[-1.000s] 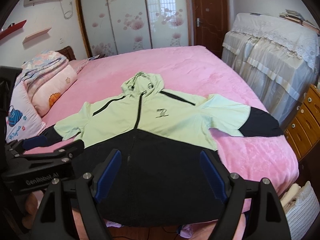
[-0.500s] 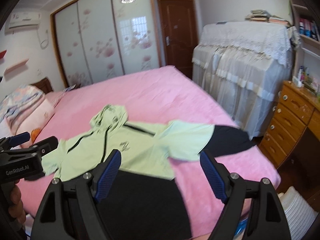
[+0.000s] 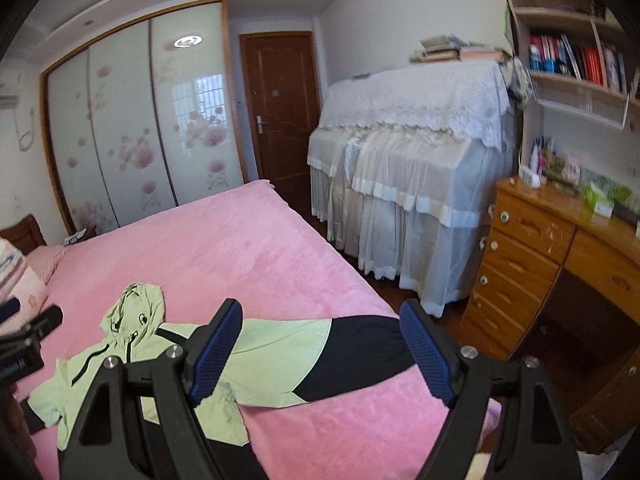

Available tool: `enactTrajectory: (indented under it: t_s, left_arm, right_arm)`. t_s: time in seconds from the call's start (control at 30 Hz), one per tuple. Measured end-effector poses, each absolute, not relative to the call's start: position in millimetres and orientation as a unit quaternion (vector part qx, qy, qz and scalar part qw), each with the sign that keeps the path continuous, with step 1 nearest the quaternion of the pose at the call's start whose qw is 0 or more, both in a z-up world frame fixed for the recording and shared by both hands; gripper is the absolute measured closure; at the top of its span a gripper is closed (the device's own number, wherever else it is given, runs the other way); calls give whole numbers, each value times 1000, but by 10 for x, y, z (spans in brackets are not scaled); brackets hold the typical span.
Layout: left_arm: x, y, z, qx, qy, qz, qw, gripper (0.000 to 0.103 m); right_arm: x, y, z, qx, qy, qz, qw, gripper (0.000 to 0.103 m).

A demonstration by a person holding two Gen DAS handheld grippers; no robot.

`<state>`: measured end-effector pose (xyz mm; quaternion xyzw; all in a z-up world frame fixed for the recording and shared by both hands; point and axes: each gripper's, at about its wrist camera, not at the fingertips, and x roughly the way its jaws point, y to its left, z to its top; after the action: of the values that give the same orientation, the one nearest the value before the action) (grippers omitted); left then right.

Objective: Fold large clothes
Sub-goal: 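Move the right tool to the black sleeve cuff and grasp it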

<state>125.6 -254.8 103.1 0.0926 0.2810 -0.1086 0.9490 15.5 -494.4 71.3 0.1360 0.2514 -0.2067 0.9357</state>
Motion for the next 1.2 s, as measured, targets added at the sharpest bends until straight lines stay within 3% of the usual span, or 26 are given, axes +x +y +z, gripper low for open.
enactTrajectory:
  t_s: [0.5, 0.83, 1.2]
  left_arm:
    - [1809, -3268, -567, 59, 343, -110, 931, 1]
    - [2090, -3585, -965, 60, 376, -141, 914, 1]
    - [2512, -3702, -1538, 45, 471, -135, 870, 1]
  right_arm:
    - [708, -6000, -805, 257, 372, -221, 864, 21]
    - [1039, -6336, -1577, 314, 427, -230, 816, 21]
    - [1137, -6806, -2277, 413, 442, -253, 755, 31]
